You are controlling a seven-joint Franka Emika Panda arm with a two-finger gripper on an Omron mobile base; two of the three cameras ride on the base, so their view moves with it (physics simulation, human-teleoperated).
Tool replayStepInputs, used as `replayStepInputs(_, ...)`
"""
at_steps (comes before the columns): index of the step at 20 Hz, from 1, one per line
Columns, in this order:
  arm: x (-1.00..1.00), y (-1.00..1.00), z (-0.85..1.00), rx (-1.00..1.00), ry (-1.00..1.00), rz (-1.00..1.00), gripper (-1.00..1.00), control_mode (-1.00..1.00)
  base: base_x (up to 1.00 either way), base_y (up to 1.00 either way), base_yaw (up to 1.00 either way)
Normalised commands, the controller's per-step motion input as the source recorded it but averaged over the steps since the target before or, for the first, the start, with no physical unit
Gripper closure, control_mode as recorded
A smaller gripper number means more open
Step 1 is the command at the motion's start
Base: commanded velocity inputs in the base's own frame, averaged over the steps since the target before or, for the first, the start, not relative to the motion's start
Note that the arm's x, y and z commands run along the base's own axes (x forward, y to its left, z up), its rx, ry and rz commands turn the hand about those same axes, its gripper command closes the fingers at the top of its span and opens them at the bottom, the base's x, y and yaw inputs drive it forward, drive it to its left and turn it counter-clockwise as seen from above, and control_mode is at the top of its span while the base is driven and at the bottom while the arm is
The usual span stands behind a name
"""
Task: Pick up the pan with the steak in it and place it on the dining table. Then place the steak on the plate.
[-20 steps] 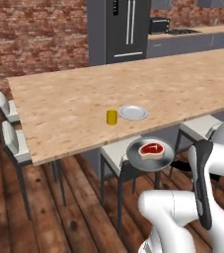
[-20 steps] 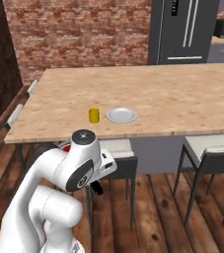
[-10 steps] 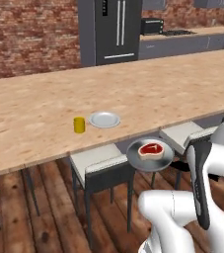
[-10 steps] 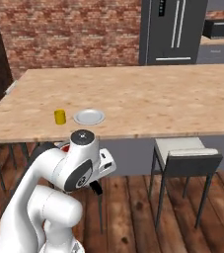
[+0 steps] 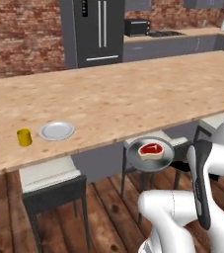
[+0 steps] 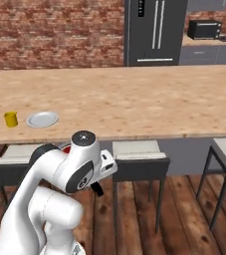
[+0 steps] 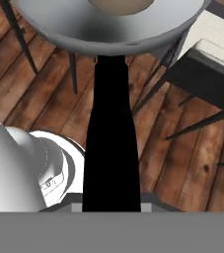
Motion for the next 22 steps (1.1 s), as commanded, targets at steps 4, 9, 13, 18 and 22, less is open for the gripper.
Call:
replayStepInputs(4, 0.00, 0.00, 0.00, 0.00, 0.00, 0.00, 1.00, 1.00, 0.12, -0.82, 0.02)
replayStepInputs(9, 0.00, 0.00, 0.00, 0.00, 0.00, 0.00, 1.00, 1.00, 0.30, -0.01, 0.00)
replayStepInputs(13, 0.00, 0.00, 0.00, 0.00, 0.00, 0.00, 1.00, 1.00, 0.91, 0.01, 0.00)
replayStepInputs(18, 0.00, 0.00, 0.00, 0.00, 0.00, 0.00, 1.00, 1.00, 0.93, 0.04, 0.00)
replayStepInputs(22, 0.00, 0.00, 0.00, 0.00, 0.00, 0.00, 1.00, 1.00, 0.86, 0.08, 0.00)
